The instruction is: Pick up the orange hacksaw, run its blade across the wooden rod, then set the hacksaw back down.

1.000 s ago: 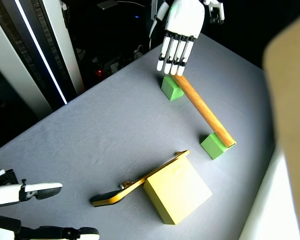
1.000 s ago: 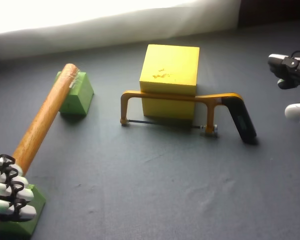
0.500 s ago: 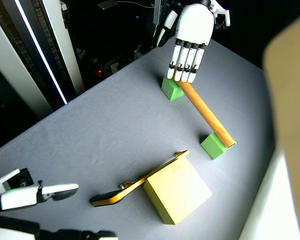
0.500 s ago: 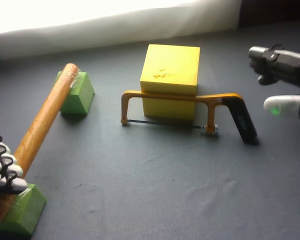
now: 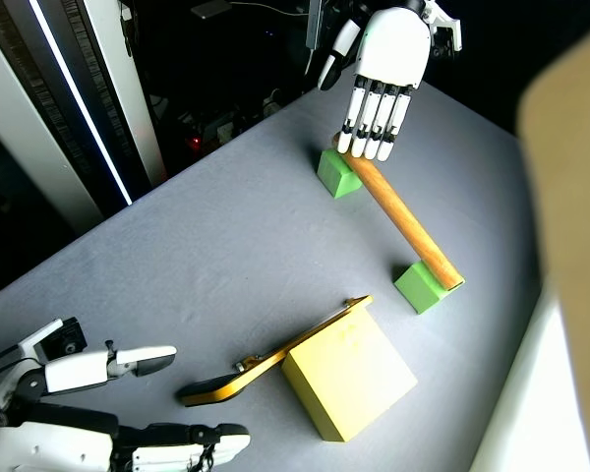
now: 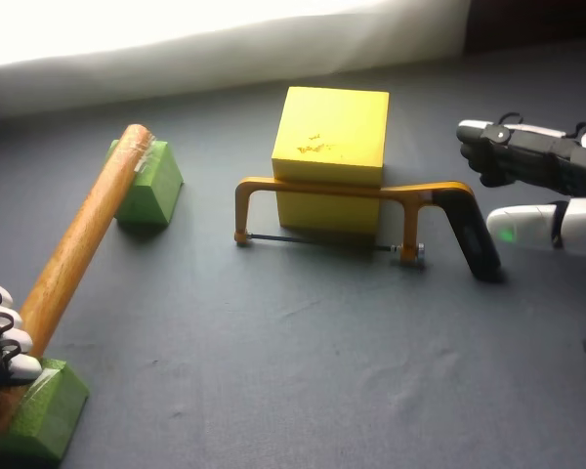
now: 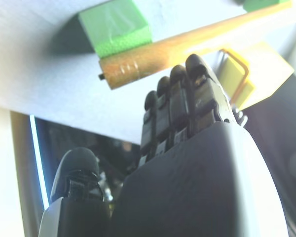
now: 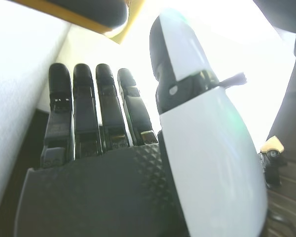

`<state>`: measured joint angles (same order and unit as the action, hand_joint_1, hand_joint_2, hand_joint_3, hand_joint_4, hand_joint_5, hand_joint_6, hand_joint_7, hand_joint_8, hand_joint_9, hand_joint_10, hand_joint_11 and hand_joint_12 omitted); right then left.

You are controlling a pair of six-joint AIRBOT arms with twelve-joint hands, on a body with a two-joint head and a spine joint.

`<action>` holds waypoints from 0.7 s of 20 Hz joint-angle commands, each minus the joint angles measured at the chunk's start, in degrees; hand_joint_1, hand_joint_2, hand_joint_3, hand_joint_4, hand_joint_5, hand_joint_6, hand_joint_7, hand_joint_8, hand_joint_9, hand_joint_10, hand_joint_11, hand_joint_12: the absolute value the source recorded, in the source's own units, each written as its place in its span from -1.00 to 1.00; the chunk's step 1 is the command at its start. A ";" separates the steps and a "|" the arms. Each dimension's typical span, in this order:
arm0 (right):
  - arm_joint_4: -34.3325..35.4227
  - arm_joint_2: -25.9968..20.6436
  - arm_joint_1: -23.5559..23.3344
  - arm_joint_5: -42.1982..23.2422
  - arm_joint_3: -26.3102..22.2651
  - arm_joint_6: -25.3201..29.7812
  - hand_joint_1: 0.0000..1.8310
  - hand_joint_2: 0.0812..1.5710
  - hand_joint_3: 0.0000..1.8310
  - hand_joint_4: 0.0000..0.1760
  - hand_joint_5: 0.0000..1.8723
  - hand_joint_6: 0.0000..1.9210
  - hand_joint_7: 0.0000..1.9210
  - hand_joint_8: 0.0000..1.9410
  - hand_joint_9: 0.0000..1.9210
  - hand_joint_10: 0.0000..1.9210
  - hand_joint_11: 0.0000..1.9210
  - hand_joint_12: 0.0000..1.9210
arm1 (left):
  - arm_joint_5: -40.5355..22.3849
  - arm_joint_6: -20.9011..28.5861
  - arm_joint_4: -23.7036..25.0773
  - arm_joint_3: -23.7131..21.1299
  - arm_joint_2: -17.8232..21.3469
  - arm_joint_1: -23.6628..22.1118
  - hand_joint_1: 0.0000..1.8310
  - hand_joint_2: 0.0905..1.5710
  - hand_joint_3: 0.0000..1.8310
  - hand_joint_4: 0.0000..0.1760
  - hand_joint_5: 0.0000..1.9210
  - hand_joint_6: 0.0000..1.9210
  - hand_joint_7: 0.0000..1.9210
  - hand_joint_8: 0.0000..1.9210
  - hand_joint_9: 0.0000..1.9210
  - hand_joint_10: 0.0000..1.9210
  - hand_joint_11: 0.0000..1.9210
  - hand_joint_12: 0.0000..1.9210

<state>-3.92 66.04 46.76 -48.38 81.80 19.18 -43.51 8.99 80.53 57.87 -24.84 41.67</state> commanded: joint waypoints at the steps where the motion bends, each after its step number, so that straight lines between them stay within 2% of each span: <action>1: 1.90 0.02 -0.82 -5.90 0.41 0.05 0.08 0.44 -1.00 -1.00 -0.80 -1.00 -0.76 -1.00 -0.76 -1.00 -1.00 -0.18 | -2.54 0.15 -1.88 0.59 0.19 -0.22 -0.89 0.59 -1.00 -1.00 -0.82 -0.99 -0.80 -0.99 -0.84 -1.00 -1.00 -0.65; 5: 1.92 0.79 -1.73 -5.01 0.80 0.03 0.07 0.43 -1.00 -1.00 -0.82 -1.00 -0.79 -1.00 -0.79 -1.00 -1.00 -0.23 | -3.80 0.26 -0.76 0.90 0.13 -0.04 -0.83 0.59 -1.00 -1.00 -0.81 -0.99 -0.80 -0.99 -0.83 -0.99 -1.00 -0.61; 6: 1.96 1.07 -2.11 -4.70 0.83 -0.03 0.02 0.45 -1.00 -1.00 -0.82 -1.00 -0.79 -1.00 -0.79 -1.00 -1.00 -0.23 | -3.92 0.35 -0.09 0.95 0.13 0.05 -0.86 0.59 -1.00 -1.00 -0.80 -0.99 -0.79 -1.00 -0.82 -0.99 -1.00 -0.54; 8: 1.96 1.56 -2.76 -4.19 0.94 -0.59 0.05 0.46 -0.99 -1.00 -0.82 -1.00 -0.79 -1.00 -0.80 -1.00 -1.00 -0.28 | -3.93 0.41 0.00 1.02 0.13 0.30 -0.87 0.58 -1.00 -1.00 -0.81 -1.00 -0.80 -1.00 -0.83 -1.00 -1.00 -0.56; 10: 1.96 2.07 -3.24 -3.78 1.00 -1.19 0.05 0.43 -1.00 -1.00 -0.80 -1.00 -0.77 -0.99 -0.77 -0.99 -1.00 -0.16 | -3.93 0.43 0.51 1.14 0.08 0.57 -0.88 0.59 -1.00 -1.00 -0.83 -0.99 -0.82 -1.00 -0.86 -1.00 -1.00 -0.64; 12: 1.96 2.44 -3.60 -3.30 1.05 -1.81 0.05 0.43 -1.00 -1.00 -0.80 -1.00 -0.76 -1.00 -0.77 -0.99 -1.00 -0.12 | -3.93 0.44 0.77 1.16 -0.03 0.80 -0.91 0.59 -1.00 -1.00 -0.81 -0.99 -0.81 -1.00 -0.84 -1.00 -1.00 -0.60; 14: 1.96 2.65 -3.80 -2.84 1.06 -2.40 0.00 0.45 -1.00 -1.00 -0.80 -1.00 -0.78 -1.00 -0.78 -1.00 -1.00 -0.18 | -3.93 0.44 0.85 1.15 -0.12 1.07 -0.91 0.60 -1.00 -1.00 -0.82 -1.00 -0.82 -1.00 -0.85 -1.00 -1.00 -0.62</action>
<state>-3.60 68.86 43.70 -44.60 82.65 16.43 -46.02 9.28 83.18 58.63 -24.88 43.09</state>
